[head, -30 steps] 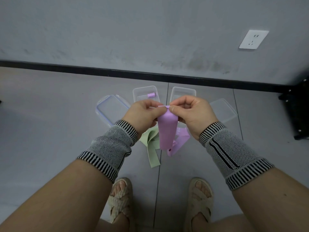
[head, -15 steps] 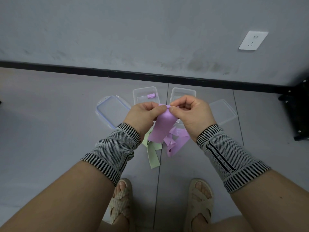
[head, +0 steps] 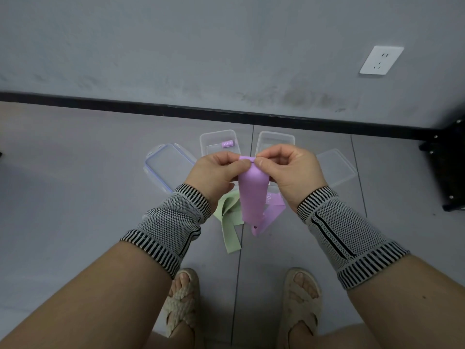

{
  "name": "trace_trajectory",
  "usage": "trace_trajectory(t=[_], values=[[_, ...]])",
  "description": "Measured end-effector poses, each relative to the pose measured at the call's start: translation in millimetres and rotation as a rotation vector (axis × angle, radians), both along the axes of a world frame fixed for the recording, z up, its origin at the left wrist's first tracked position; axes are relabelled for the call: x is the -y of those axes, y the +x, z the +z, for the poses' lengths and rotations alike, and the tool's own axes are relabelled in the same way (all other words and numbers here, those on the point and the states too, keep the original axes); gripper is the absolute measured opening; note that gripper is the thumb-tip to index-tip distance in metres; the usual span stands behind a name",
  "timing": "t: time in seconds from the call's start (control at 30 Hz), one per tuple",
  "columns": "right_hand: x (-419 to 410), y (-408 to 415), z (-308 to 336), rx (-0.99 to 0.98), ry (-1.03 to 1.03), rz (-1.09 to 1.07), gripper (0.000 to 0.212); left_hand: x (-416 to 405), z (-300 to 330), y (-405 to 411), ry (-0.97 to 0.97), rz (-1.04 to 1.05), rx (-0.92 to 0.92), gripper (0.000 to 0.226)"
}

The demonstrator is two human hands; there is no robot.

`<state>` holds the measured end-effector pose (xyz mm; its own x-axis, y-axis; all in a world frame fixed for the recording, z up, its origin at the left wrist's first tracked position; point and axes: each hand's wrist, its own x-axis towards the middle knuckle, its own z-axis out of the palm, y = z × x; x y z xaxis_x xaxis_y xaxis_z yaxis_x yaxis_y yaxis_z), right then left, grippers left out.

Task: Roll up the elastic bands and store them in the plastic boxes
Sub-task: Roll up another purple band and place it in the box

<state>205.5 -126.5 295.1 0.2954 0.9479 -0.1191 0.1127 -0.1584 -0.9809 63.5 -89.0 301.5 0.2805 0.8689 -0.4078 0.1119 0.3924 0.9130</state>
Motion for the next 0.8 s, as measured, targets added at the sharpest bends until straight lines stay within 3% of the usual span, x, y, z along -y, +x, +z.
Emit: trace_trajectory(t=[0.33, 0.6, 0.8], values=[[-0.7, -1.2, 0.5, -0.015, 0.02, 0.02, 0.021, -2.0, -0.8, 0.6, -0.037, 0.038, 0.066, 0.008], [0.0, 3.2, -0.3, -0.024, -0.023, 0.039, 0.009, -4.7, -0.1, -2.8, -0.02, 0.054, 0.078, 0.013], [-0.9, 3.7, 1.9, -0.085, -0.009, 0.001, 0.017, -4.3, 1.6, -3.5, -0.066, 0.05, 0.093, 0.007]])
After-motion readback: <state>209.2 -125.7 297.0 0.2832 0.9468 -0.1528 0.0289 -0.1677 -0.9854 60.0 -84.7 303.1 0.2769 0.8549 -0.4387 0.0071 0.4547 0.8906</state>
